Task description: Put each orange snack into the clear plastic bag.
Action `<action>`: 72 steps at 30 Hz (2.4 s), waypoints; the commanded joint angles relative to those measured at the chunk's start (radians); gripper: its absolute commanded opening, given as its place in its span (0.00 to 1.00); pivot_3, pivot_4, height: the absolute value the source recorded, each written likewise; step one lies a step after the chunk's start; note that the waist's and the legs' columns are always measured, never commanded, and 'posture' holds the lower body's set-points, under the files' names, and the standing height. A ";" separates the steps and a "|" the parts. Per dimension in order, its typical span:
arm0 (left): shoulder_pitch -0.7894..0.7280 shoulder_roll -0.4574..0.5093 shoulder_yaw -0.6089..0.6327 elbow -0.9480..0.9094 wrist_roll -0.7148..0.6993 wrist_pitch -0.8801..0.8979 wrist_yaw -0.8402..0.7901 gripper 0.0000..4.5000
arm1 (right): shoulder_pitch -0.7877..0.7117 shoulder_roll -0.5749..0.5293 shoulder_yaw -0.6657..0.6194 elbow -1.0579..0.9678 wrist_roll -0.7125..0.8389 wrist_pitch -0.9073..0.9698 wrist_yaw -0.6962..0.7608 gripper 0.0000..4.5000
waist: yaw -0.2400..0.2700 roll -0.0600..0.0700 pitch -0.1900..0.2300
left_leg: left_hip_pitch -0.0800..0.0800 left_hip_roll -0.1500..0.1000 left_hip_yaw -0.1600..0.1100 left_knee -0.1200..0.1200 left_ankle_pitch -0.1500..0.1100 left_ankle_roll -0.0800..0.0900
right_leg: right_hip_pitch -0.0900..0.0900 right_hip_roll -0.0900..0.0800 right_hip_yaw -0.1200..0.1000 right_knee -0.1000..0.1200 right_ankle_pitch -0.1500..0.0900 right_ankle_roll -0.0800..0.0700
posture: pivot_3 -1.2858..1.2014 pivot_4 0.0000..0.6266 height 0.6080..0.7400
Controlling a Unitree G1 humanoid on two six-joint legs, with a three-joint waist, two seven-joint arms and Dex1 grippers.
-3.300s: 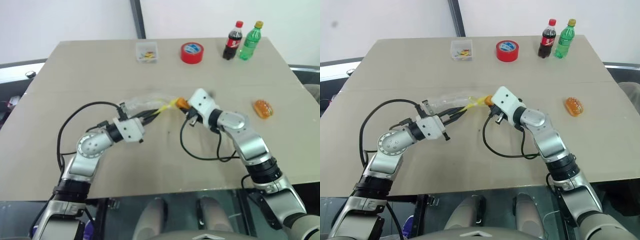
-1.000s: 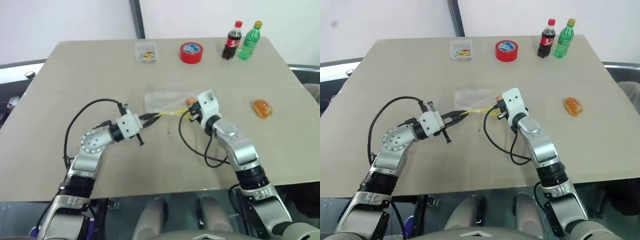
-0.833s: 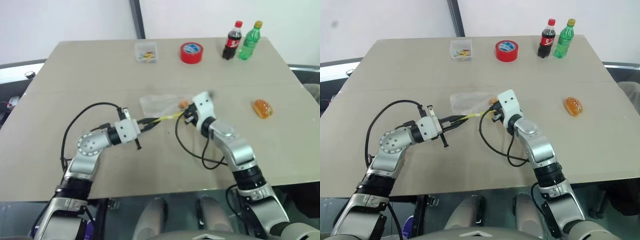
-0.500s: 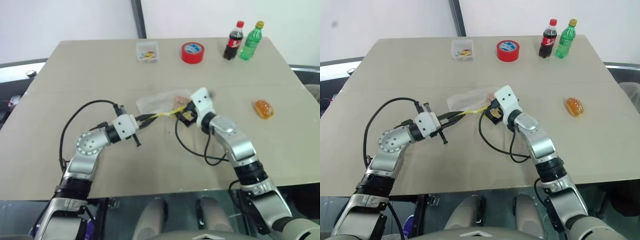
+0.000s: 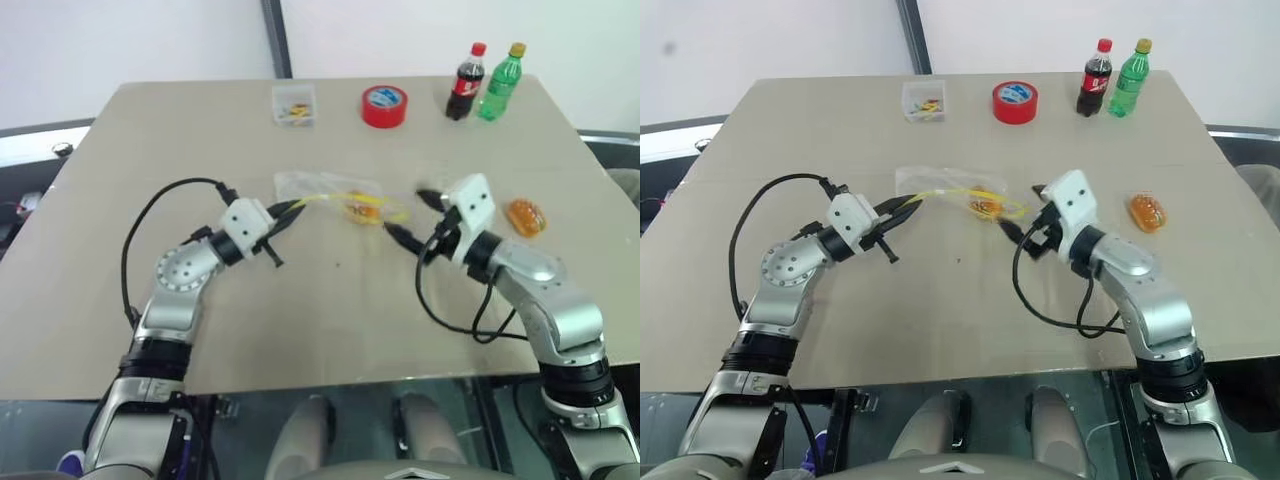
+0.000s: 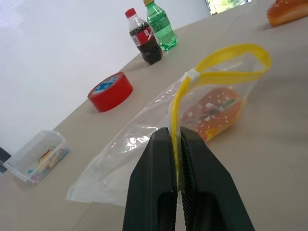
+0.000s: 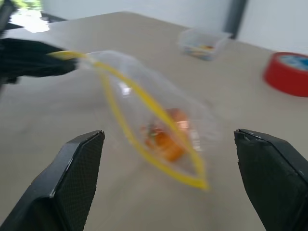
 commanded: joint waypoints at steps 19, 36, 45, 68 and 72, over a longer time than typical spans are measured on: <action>-0.031 -0.029 0.006 -0.034 0.020 0.019 0.029 0.00 | -0.063 -0.119 -0.302 0.589 -0.098 -0.137 -0.228 0.99 | -0.001 0.000 0.000 | 0.000 0.000 0.004 0.000 0.000 0.000 | 0.000 0.000 0.003 0.000 0.000 0.000 | 0.52 0.24 1.00; -0.002 -0.028 0.007 -0.098 0.021 0.054 0.051 0.00 | 0.045 -0.078 -0.101 0.113 0.074 -0.078 -0.018 0.28 | -0.009 0.001 0.000 | 0.000 0.002 0.004 0.000 0.000 0.000 | -0.001 0.001 0.004 0.000 0.000 0.000 | 0.52 0.24 1.00; 0.042 -0.016 0.007 -0.148 0.017 0.046 0.038 0.00 | -0.071 0.009 0.168 -0.008 0.013 0.064 -0.062 0.28 | 0.004 0.000 0.000 | 0.000 0.000 0.000 0.001 0.000 0.000 | 0.001 0.000 0.000 0.000 0.000 0.000 | 0.52 0.24 1.00; 0.223 0.049 0.009 -0.268 -0.033 0.003 -0.087 0.00 | -0.189 0.265 -0.007 0.301 0.191 0.202 -0.041 0.28 | 0.002 0.001 0.000 | 0.000 0.001 0.000 0.000 0.000 0.000 | 0.001 0.000 0.000 0.000 0.000 0.000 | 0.52 0.24 1.00; 0.235 0.062 0.015 -0.268 -0.045 0.003 -0.099 0.00 | -0.212 0.256 -0.032 0.317 0.234 0.224 -0.021 0.28 | 0.000 0.001 0.001 | 0.000 0.001 0.000 0.000 0.000 0.000 | 0.000 0.000 0.000 0.000 0.000 0.000 | 0.52 0.24 1.00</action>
